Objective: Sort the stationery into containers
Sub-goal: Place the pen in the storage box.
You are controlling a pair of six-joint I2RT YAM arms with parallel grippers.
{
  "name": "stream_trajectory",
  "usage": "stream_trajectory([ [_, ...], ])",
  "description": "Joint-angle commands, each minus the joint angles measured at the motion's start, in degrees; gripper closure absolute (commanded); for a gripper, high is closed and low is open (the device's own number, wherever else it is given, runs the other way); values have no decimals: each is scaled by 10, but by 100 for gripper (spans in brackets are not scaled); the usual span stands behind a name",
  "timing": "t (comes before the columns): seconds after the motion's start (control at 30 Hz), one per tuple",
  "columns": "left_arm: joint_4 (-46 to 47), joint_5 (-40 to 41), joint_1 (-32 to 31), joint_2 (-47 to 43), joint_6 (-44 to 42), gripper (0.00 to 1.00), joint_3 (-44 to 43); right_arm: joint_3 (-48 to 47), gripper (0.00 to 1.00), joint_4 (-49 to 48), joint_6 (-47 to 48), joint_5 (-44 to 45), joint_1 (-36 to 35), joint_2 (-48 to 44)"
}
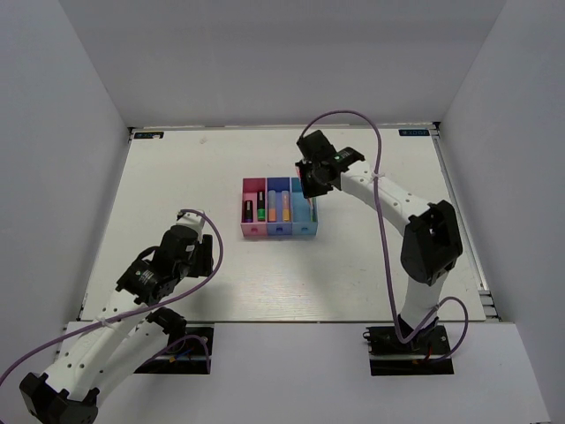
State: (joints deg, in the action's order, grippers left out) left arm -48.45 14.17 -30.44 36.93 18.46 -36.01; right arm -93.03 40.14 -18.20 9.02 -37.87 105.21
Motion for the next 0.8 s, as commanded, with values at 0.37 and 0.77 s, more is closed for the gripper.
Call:
stream_trajectory([
  [0.37, 4, 2, 3, 1, -4, 33, 3, -46, 93, 18, -23, 2, 4, 68],
  [0.77, 4, -2, 4, 4, -6, 33, 3, -10, 52, -4, -4, -37, 4, 32],
])
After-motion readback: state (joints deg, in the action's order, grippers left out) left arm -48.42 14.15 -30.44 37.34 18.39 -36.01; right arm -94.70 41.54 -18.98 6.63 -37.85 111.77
